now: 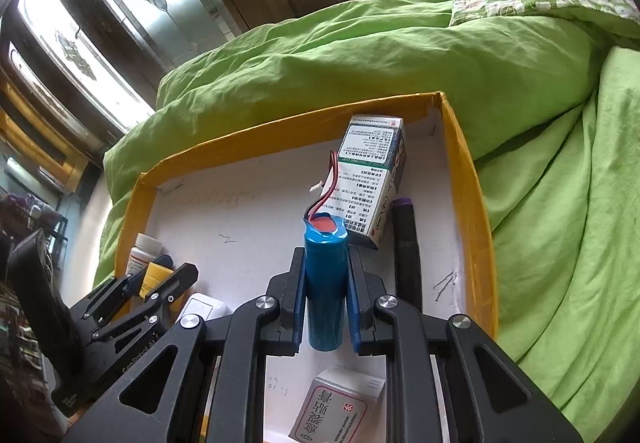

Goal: Organize rigid objects
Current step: 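Lower the jar with the left tool while the right tool lowers and releases the battery in the tray, then open the left tool to release the yellow jar and withdraw both tools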

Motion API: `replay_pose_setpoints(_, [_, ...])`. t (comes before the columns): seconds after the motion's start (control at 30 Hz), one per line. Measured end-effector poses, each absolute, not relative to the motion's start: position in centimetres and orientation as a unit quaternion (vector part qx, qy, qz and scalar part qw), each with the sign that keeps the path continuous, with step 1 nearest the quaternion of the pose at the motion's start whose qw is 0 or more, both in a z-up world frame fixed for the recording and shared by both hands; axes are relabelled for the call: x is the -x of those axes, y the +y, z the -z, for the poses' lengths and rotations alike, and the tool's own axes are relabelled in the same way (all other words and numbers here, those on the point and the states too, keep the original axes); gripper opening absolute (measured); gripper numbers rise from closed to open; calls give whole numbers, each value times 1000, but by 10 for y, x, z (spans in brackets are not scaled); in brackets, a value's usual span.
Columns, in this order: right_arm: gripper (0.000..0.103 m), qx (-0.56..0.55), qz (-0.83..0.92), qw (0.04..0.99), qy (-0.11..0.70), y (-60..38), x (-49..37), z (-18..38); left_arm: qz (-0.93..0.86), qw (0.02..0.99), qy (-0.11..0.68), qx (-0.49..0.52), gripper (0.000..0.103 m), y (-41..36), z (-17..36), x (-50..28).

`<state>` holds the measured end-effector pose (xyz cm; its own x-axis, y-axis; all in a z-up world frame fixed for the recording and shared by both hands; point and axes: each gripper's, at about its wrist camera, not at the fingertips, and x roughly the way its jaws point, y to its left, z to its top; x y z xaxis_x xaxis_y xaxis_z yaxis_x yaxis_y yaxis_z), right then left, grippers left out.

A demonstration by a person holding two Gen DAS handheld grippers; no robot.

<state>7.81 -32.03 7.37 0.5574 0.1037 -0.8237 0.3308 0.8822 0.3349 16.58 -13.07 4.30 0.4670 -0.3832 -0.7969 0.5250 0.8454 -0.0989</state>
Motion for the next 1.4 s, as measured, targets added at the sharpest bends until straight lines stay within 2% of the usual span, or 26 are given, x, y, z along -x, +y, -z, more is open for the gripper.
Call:
replay_pose_setpoints(0.37, [19,-262,33,844,467,-313,-76,-67,264,853,446,-66,38,-127,-43,-166])
replay_pose_setpoints(0.43, [22,-261,43,845,466,-317,-74,-68,263,852,447,-68,38,-128,-43,-167])
replay_pose_setpoints(0.5, [30,-266,48,845,461,-319,-70,-71,264,852,447,-70,40,-128,-43,-166])
replay_pose_setpoints(0.63, [35,-266,49,855,443,-316,-58,-81,266,851,447,-66,51,-127,-46,-164])
replay_pose_setpoints(0.73, [47,-268,48,860,432,-312,-48,-88,263,855,441,-70,58,-124,-54,-157])
replay_pose_setpoints(0.9, [66,-281,44,868,407,-306,-18,-100,264,861,429,-67,60,-107,-79,-143])
replay_pose_setpoints(1.03, [70,-292,40,868,401,-301,4,-103,244,872,422,-53,70,-77,-93,-132])
replay_pose_setpoints(1.23, [79,-323,36,866,380,-303,34,-106,201,873,443,-25,75,-19,-89,-101])
replay_pose_setpoints(1.4, [89,-339,29,866,368,-297,46,-107,178,865,467,-55,75,14,-63,-52])
